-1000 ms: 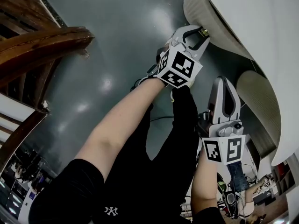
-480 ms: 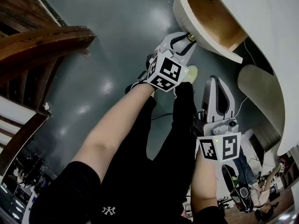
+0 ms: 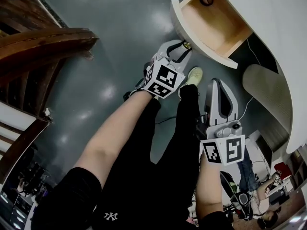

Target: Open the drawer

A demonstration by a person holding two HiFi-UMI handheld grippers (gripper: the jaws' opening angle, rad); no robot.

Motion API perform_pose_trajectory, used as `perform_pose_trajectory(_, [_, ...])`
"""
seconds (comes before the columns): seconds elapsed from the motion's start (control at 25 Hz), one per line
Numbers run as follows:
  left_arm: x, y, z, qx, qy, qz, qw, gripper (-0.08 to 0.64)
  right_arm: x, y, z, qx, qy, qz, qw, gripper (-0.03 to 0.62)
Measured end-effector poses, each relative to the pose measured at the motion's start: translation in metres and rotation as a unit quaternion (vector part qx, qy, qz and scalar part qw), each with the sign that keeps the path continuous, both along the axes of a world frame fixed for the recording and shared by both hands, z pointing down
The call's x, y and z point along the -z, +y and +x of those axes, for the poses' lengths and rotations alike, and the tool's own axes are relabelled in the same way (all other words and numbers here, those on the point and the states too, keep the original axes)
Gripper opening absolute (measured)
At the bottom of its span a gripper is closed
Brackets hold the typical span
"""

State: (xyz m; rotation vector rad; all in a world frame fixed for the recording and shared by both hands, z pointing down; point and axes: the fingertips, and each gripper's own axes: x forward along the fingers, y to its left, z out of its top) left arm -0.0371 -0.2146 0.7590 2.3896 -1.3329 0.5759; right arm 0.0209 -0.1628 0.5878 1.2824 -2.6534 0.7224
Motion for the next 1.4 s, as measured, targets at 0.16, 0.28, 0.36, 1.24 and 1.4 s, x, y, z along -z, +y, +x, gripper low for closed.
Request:
perform_pose_trajectory(0.16, [0.002,0.012,-0.003,-0.003,0.0,-0.008,1.0,0.123,0.006,0.006,-0.003,0.0,0.003,-0.003,1.0,0.015])
perform_pose_trajectory(0.28, [0.008,0.018,-0.007,-0.005,-0.001,-0.006,1.0,0.115,0.012,0.01,-0.005,0.001,0.006,-0.003,1.0,0.015])
perform_pose_trajectory(0.36, [0.012,0.024,-0.011,-0.006,0.0,-0.006,1.0,0.112,0.016,0.014,-0.008,-0.001,0.007,-0.003,1.0,0.015])
perform_pose_trajectory(1.24, [0.042,0.012,-0.007,-0.019,0.008,-0.022,0.9995,0.112,0.04,-0.005,-0.002,-0.007,0.005,-0.009,1.0,0.015])
perform_pose_trajectory(1.4, [0.09,0.009,-0.007,-0.023,0.025,-0.017,0.9993,0.101,0.063,-0.015,0.0,-0.003,0.012,0.0,1.0,0.015])
